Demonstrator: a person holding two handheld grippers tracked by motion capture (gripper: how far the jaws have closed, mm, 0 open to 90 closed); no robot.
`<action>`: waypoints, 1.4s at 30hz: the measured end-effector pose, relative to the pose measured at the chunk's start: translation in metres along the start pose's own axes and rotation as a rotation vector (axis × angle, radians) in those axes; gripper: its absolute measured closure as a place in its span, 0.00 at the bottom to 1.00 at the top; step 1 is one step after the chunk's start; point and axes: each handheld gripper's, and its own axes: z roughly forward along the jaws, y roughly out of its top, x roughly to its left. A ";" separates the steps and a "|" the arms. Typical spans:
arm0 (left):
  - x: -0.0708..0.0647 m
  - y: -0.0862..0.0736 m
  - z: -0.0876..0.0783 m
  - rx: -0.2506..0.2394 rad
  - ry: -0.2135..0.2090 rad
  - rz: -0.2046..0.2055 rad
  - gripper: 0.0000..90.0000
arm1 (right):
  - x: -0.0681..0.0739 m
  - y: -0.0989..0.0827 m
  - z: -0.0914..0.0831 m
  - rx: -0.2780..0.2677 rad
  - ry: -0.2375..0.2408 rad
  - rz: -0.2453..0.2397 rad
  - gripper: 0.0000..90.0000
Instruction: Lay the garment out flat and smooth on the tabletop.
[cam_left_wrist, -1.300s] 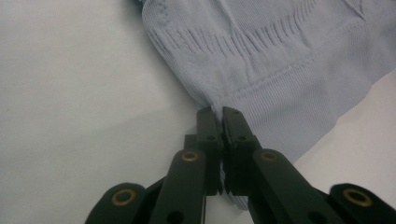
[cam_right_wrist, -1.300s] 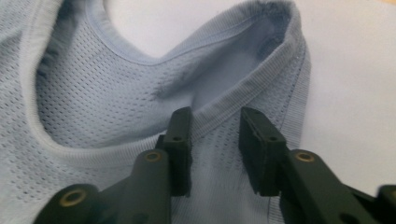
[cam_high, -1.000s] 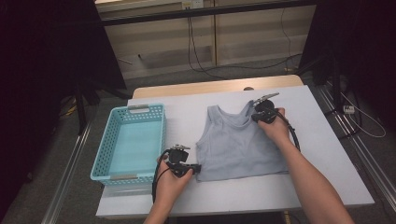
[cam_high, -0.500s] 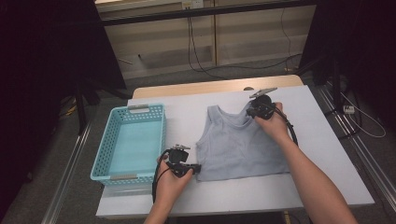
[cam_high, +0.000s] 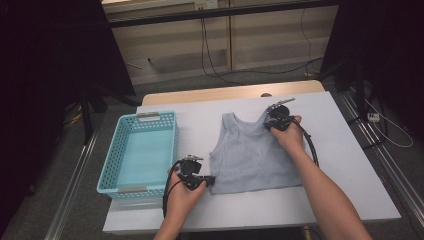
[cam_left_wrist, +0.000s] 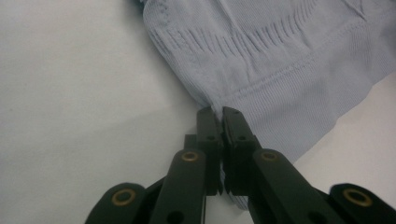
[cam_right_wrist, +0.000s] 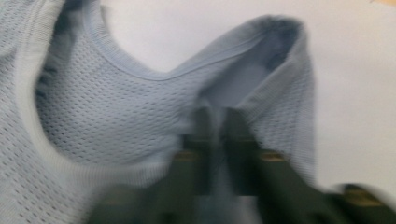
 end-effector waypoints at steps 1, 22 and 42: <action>0.000 0.000 0.000 0.000 0.000 0.000 0.97 | -0.003 0.000 -0.001 -0.015 0.008 0.012 0.98; 0.000 0.001 0.000 0.003 0.005 0.004 0.97 | 0.002 0.011 -0.029 -0.102 -0.016 -0.028 0.99; -0.001 0.001 0.002 0.009 0.007 0.005 0.97 | 0.016 -0.001 -0.003 -0.017 0.153 -0.056 0.79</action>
